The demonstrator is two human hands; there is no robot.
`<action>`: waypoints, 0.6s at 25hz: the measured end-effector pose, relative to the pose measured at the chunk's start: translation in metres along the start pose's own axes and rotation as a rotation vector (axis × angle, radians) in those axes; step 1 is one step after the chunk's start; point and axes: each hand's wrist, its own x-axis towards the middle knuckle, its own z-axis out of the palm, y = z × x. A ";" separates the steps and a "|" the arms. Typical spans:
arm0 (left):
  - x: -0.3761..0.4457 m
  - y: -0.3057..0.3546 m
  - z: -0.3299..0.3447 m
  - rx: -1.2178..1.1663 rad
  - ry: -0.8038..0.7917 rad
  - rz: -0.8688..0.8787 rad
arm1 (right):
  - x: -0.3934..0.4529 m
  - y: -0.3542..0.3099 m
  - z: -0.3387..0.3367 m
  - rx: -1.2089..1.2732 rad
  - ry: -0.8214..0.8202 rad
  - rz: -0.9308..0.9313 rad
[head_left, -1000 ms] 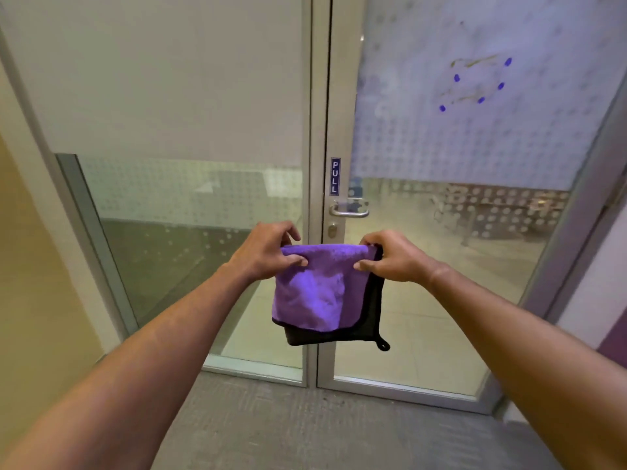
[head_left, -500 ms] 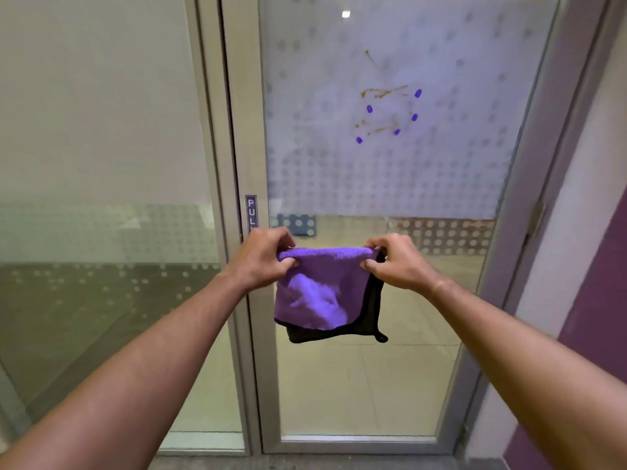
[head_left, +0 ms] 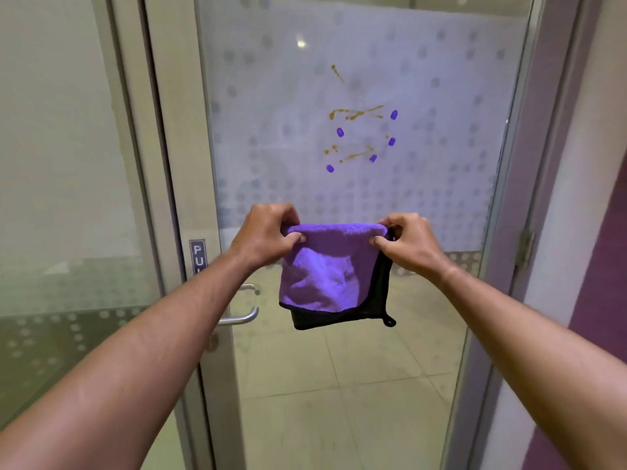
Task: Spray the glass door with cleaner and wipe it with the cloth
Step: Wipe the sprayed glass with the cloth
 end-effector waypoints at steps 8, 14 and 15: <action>0.114 -0.015 -0.006 -0.089 0.165 0.057 | 0.108 -0.001 -0.002 0.086 0.262 -0.013; 0.182 -0.008 -0.022 -0.083 0.247 0.099 | 0.172 -0.002 -0.013 0.181 0.430 -0.065; 0.192 -0.006 -0.024 -0.067 0.261 0.102 | 0.183 -0.002 -0.016 0.194 0.447 -0.083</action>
